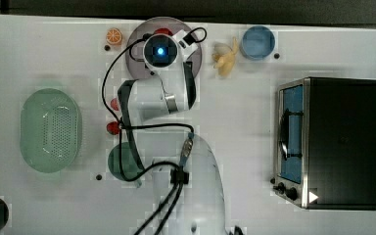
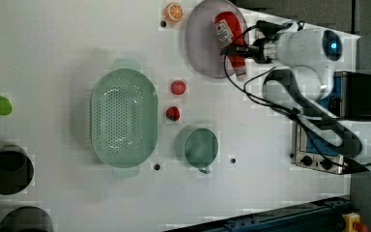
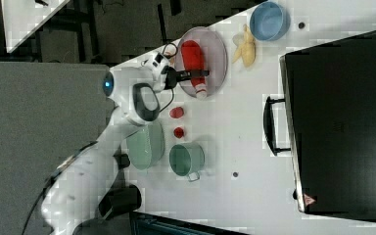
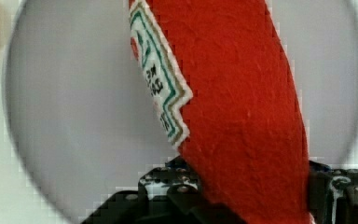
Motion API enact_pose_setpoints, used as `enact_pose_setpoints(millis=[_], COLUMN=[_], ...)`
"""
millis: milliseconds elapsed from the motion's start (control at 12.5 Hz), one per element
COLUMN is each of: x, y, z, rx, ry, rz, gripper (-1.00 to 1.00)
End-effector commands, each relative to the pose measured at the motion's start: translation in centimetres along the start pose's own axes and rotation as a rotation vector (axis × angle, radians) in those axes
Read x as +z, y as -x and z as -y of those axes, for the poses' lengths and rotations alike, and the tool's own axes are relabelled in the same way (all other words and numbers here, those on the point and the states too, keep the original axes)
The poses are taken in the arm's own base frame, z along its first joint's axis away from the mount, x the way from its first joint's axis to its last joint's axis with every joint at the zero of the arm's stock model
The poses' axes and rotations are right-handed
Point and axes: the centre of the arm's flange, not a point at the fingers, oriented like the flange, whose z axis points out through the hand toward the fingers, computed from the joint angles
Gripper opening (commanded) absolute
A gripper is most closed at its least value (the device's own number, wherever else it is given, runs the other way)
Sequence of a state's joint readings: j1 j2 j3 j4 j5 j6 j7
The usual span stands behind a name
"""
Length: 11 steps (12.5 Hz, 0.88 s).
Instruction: Pick ketchup from plate and place it on table.
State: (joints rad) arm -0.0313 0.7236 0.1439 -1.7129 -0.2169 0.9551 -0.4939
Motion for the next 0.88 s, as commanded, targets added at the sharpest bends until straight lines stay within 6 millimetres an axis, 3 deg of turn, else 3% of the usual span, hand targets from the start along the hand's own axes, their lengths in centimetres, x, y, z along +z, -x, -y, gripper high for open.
enact_pose_setpoints(millis=[80, 480, 720, 880], x=[-14.9, -24.2, -26.7, -27.2], y=[-3.8, -1.2, 2.3, 4.6], z=[-3.3, -7.5, -10.5, -12.1], rx=[0.074, 0.223, 0.265, 0.293], ry=[-0.002, -0.042, -0.003, 0.01], rz=[-0.131, -0.001, 0.091, 0.104], gripper=[0.24, 0.24, 0.24, 0.24])
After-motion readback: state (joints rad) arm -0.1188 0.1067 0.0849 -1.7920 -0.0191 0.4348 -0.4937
